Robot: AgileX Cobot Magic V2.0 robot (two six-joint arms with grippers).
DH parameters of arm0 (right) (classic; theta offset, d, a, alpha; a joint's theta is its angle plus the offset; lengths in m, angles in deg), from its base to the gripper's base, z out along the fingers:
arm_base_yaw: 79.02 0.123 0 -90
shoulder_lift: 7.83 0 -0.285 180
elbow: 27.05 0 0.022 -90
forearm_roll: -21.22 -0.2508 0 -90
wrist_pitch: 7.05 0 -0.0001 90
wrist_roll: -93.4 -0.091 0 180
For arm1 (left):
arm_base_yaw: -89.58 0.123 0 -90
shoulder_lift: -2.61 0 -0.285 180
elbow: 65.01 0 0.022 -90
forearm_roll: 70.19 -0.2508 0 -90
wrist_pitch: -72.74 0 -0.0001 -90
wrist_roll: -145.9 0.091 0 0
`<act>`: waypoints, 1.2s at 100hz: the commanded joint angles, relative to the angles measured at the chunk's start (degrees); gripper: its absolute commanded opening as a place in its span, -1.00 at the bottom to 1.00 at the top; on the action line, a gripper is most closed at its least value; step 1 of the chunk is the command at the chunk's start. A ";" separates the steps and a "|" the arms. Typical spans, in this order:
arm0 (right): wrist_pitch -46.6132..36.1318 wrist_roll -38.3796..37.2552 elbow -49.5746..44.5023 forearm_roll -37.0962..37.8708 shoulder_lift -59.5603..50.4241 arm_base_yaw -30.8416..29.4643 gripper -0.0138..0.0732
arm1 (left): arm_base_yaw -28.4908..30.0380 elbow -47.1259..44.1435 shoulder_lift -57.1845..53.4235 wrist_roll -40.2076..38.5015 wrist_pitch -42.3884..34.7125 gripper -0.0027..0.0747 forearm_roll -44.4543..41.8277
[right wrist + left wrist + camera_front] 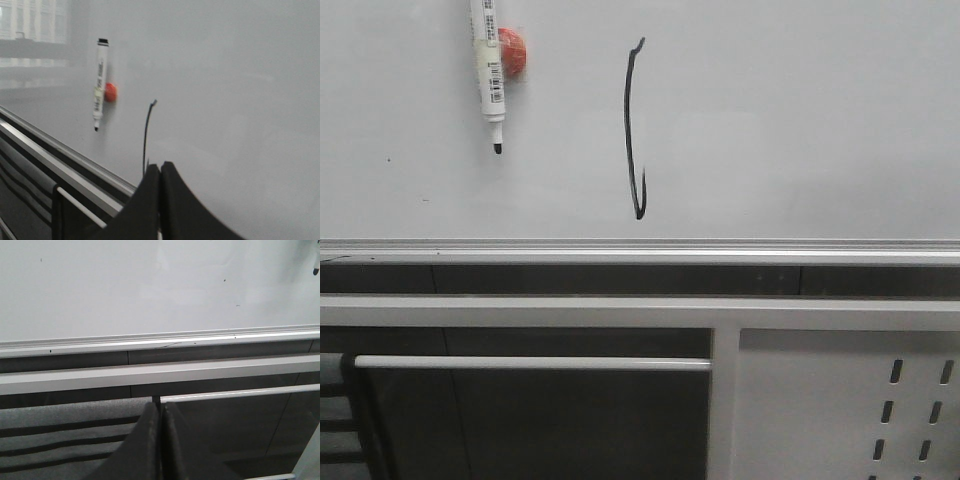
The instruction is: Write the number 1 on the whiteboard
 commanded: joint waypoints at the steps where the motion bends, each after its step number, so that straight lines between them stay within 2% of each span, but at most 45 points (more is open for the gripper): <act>1: -1.47 -4.77 0.21 5.94 0.37 -4.82 -0.85 | 0.10 -1.24 -1.46 -0.57 -3.10 -0.98 0.69; 16: 1.84 -5.26 -2.57 8.11 -3.21 -12.12 -0.85 | 0.10 -1.24 -1.46 -0.57 -3.10 -0.98 0.69; 24: 7.45 -6.81 -2.45 8.92 -6.24 -15.91 -0.85 | 0.10 -1.24 -1.46 -0.57 -3.10 -0.98 0.69; 34: 13.65 -14.35 -2.45 15.65 -10.17 -21.75 -0.85 | 0.10 -1.24 -1.46 -0.57 -3.10 -0.98 0.69; 46: 22.15 -29.08 -2.45 27.82 -14.46 -28.51 -0.85 | 0.10 -1.24 -1.46 -0.57 -3.10 -0.98 0.69; 53: 27.86 -33.49 -2.45 32.23 -17.07 -31.70 -0.85 | 0.10 -1.24 -1.46 -0.57 -3.10 -0.98 0.69; 65: 36.75 -33.63 -2.45 32.59 -22.10 -35.13 -0.85 | 0.10 -1.24 -1.46 -0.57 -3.10 -0.98 0.69; 88: 55.60 -33.63 -2.45 30.09 -33.45 -37.08 -0.85 | 0.10 -1.24 -1.46 -0.57 -3.10 -0.98 0.69; 110: 55.40 -33.63 -2.45 29.71 -33.91 -39.24 -0.85 | 0.10 -1.24 -1.46 -0.57 -3.34 -0.98 0.89; 120: 55.54 -33.63 -2.45 32.11 -34.20 -39.38 -0.85 | 0.10 -1.24 -1.46 -0.57 -3.34 -0.98 0.89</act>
